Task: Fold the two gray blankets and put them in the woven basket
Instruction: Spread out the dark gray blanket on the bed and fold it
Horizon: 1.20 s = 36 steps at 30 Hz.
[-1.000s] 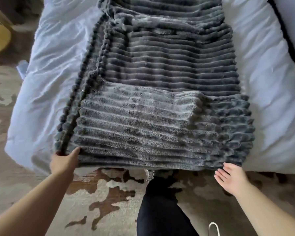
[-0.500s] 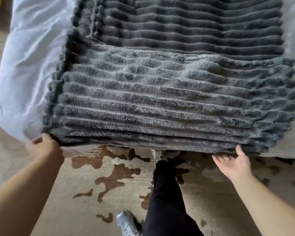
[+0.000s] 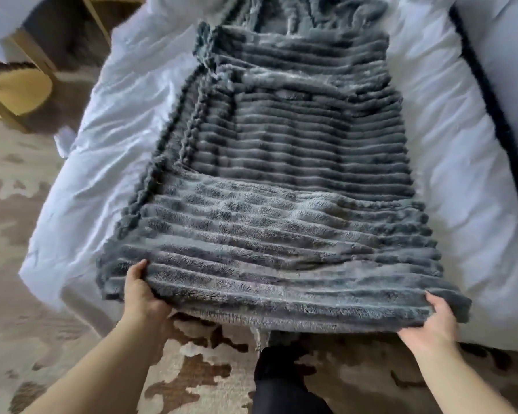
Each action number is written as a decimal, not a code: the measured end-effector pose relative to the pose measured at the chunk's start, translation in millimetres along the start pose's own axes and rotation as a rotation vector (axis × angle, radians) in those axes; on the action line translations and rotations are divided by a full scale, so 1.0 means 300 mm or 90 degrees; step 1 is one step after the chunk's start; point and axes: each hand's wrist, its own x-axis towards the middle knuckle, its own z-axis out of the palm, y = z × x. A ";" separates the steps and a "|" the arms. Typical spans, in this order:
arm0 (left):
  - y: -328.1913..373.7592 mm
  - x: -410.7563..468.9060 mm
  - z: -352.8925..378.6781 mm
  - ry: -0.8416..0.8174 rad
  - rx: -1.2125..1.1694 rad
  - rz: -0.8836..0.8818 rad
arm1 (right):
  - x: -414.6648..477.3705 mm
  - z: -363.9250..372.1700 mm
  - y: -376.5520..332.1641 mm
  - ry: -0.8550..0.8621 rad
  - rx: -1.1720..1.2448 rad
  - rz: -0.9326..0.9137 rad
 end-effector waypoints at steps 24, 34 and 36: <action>0.474 -0.987 0.508 -0.438 -0.120 0.296 | -0.754 0.344 -0.897 -0.453 0.162 -0.255; 0.126 -0.958 -0.160 -0.290 -0.104 0.197 | -0.627 -0.323 -0.489 -0.347 0.122 -0.184; 0.069 -0.953 -0.263 -0.232 -0.111 0.175 | -0.644 -0.453 -0.407 -0.346 0.103 -0.193</action>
